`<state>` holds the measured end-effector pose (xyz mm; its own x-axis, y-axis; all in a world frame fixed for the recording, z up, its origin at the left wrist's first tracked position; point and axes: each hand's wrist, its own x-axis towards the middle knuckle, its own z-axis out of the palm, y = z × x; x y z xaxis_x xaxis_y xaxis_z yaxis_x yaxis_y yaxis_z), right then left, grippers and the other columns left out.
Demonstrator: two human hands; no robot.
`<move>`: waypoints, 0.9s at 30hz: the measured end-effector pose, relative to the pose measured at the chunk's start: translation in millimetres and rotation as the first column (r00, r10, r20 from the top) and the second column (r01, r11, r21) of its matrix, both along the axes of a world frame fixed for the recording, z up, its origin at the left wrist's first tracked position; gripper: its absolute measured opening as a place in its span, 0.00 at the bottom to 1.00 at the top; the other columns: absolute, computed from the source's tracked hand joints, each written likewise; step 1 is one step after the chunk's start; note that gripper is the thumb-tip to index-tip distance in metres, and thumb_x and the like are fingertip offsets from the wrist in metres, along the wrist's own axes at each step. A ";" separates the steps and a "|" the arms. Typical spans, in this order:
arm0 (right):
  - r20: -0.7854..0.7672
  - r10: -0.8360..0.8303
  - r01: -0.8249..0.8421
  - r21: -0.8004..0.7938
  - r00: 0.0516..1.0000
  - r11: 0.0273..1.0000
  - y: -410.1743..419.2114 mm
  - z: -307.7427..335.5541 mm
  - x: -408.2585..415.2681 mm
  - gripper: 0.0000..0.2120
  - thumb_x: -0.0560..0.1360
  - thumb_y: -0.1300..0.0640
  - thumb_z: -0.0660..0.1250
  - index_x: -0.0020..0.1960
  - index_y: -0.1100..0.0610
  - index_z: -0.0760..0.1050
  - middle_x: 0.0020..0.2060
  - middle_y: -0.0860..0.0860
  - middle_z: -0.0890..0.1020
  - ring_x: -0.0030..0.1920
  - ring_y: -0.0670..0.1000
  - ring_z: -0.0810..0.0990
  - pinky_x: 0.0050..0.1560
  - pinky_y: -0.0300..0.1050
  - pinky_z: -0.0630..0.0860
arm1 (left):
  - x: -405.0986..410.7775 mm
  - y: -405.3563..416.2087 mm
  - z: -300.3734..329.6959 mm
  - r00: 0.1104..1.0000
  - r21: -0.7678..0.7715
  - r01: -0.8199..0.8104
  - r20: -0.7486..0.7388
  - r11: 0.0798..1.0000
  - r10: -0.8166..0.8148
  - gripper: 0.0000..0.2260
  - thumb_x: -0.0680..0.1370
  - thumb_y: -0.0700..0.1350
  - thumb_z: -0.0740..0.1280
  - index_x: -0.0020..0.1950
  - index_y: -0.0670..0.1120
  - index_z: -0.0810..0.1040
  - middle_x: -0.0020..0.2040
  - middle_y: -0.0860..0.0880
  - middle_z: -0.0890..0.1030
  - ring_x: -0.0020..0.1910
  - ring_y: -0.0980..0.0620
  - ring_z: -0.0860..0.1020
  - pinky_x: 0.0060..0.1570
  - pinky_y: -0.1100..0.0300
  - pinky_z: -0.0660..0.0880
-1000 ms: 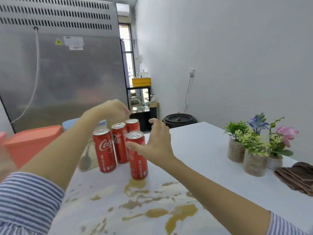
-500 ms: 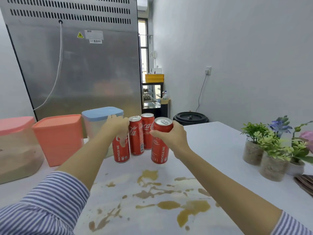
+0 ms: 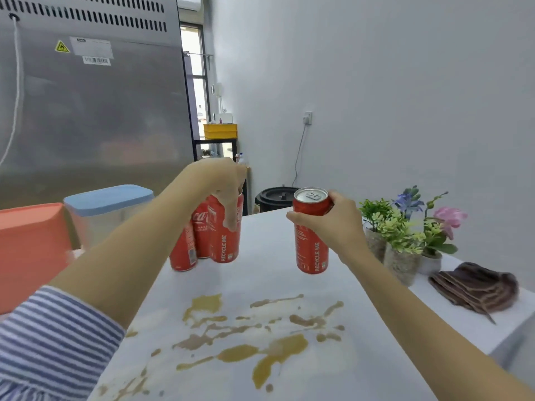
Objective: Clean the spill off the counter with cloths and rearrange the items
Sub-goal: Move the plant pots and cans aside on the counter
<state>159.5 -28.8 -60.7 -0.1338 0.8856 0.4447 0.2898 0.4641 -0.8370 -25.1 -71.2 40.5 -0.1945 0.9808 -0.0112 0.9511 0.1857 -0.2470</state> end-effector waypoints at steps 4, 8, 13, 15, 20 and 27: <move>0.066 -0.160 0.155 0.071 0.985 0.985 6.2 -6.2 39.6 0.22 0.58 0.44 0.78 0.46 0.50 0.74 0.44 0.49 0.81 0.54 0.54 0.77 0.53 0.51 0.77 | 50.8 33.3 -3.3 0.969 0.047 0.202 0.137 0.978 -0.206 0.31 0.58 0.53 0.81 0.55 0.48 0.71 0.53 0.49 0.73 0.52 0.45 0.75 0.40 0.57 0.78; 0.080 -0.269 0.265 0.064 0.960 0.962 8.4 -17.5 74.5 0.27 0.55 0.39 0.76 0.49 0.50 0.76 0.45 0.49 0.81 0.54 0.54 0.77 0.53 0.52 0.77 | 99.1 58.1 -18.9 0.910 0.031 0.353 0.221 0.935 -0.351 0.31 0.57 0.52 0.81 0.55 0.48 0.75 0.49 0.51 0.75 0.49 0.48 0.77 0.35 0.61 0.76; 0.117 -0.407 0.399 0.085 0.906 0.913 5.2 -33.7 104.3 0.29 0.58 0.42 0.78 0.55 0.52 0.76 0.49 0.49 0.78 0.56 0.50 0.71 0.54 0.47 0.74 | 150.3 77.7 -32.9 0.827 0.024 0.499 0.288 0.867 -0.484 0.31 0.58 0.51 0.81 0.58 0.46 0.75 0.49 0.52 0.75 0.49 0.49 0.77 0.33 0.62 0.76; 0.126 -0.442 0.433 0.095 0.888 0.897 5.4 -39.7 113.4 0.31 0.59 0.42 0.78 0.57 0.54 0.75 0.51 0.49 0.75 0.57 0.50 0.70 0.56 0.46 0.74 | 163.5 83.6 -36.0 0.797 0.039 0.529 0.321 0.847 -0.512 0.32 0.59 0.51 0.81 0.60 0.47 0.75 0.52 0.51 0.76 0.49 0.49 0.77 0.36 0.61 0.79; 0.064 -0.452 0.452 0.004 0.890 0.892 7.9 -40.6 133.2 0.36 0.62 0.48 0.78 0.66 0.51 0.70 0.52 0.49 0.66 0.62 0.53 0.70 0.62 0.50 0.73 | 181.3 95.6 -43.8 0.723 0.075 0.598 0.378 0.798 -0.578 0.31 0.62 0.50 0.79 0.63 0.47 0.74 0.60 0.50 0.76 0.55 0.49 0.76 0.40 0.61 0.77; 0.080 -0.441 0.438 0.044 0.894 0.898 0.9 -30.3 136.8 0.45 0.63 0.49 0.78 0.74 0.46 0.58 0.63 0.52 0.65 0.67 0.52 0.59 0.69 0.53 0.64 | 181.6 100.6 -49.9 0.680 0.087 0.633 0.413 0.769 -0.606 0.33 0.65 0.52 0.77 0.67 0.53 0.67 0.67 0.52 0.71 0.62 0.51 0.71 0.59 0.55 0.71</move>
<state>296.3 -27.9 -91.0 0.2279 0.8520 0.4713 0.5391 0.2926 -0.7898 156.5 29.4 -9.4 0.4930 0.8700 -0.0057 0.8555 -0.4836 0.1853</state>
